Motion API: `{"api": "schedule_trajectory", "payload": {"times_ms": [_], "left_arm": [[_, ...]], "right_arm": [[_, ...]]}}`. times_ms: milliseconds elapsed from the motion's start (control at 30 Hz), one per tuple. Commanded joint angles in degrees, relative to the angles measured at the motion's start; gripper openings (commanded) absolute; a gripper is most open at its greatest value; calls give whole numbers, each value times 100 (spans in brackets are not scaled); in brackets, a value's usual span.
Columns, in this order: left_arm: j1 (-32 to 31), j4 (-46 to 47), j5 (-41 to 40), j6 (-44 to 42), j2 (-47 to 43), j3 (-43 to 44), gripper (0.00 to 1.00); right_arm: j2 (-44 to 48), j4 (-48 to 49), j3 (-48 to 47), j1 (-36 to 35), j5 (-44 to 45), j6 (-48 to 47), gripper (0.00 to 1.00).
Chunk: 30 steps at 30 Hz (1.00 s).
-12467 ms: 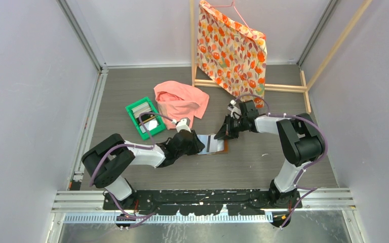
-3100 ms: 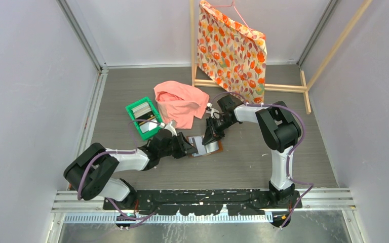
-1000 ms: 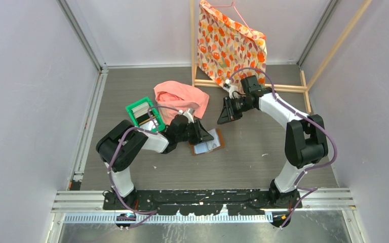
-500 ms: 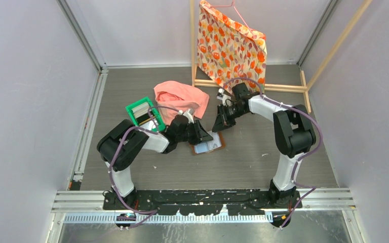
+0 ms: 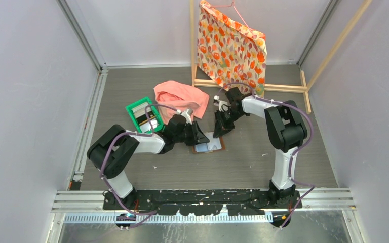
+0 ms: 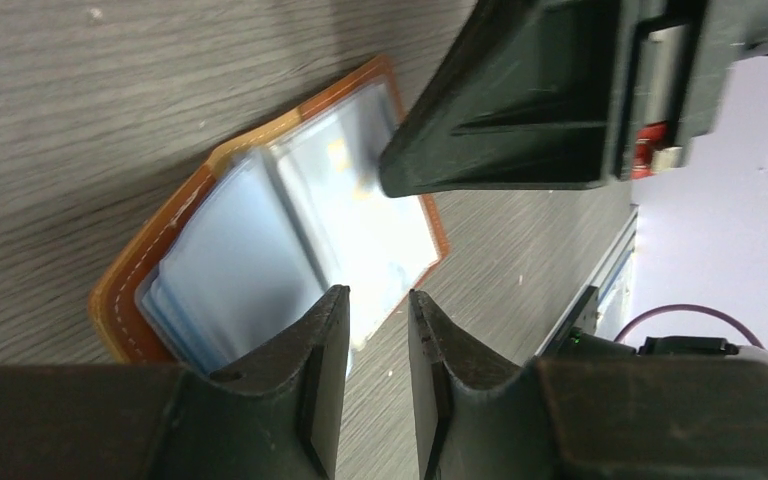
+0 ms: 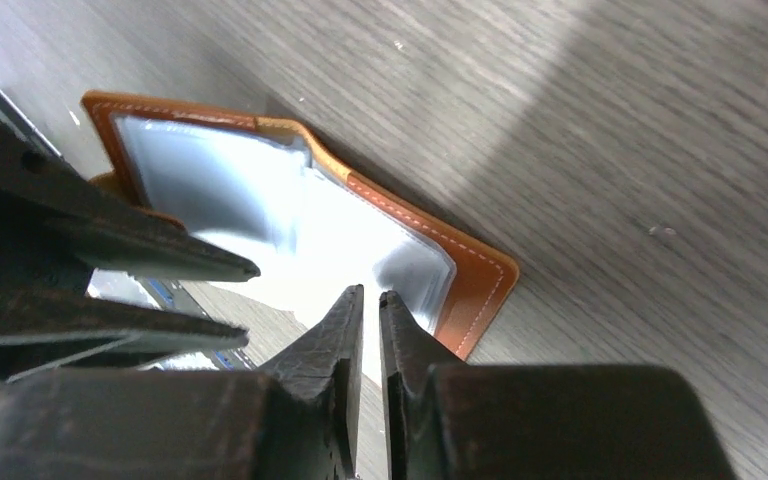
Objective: Put the credit cards into the card holder
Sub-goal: Insert the credit card into the card holder.
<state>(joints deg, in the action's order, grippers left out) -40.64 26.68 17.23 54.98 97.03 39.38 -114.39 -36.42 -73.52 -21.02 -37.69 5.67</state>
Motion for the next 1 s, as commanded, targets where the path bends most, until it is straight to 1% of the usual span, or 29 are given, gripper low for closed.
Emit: {"api": "schedule_trajectory", "payload": {"times_ms": [0, 100, 200, 300, 567, 700, 867, 967], "left_arm": [[73, -451, 12, -256, -34, 34, 28], [91, -663, -2, -355, 31, 133, 26], [96, -835, 88, -462, 117, 288, 26], [100, -881, 246, -494, 131, 404, 26], [100, -1492, 272, -770, -281, 624, 29], [111, -1633, 269, -847, -385, 595, 29], [282, -1748, 293, -1016, -642, 562, 29], [466, -2084, 231, -1360, -1016, 679, 30]], "right_arm": [[464, -284, -217, -17, -443, -531, 17], [692, -435, -221, -21, -853, -939, 20], [739, -481, -184, -31, -1189, -1070, 22], [660, -561, -219, -81, -1306, -1136, 22], [551, -667, -334, -199, -1091, -1174, 22], [488, -699, -376, -199, -798, -1159, 22], [258, -764, -448, -199, -507, -1114, 22], [154, -792, -490, -241, -359, -1103, 22]]}}
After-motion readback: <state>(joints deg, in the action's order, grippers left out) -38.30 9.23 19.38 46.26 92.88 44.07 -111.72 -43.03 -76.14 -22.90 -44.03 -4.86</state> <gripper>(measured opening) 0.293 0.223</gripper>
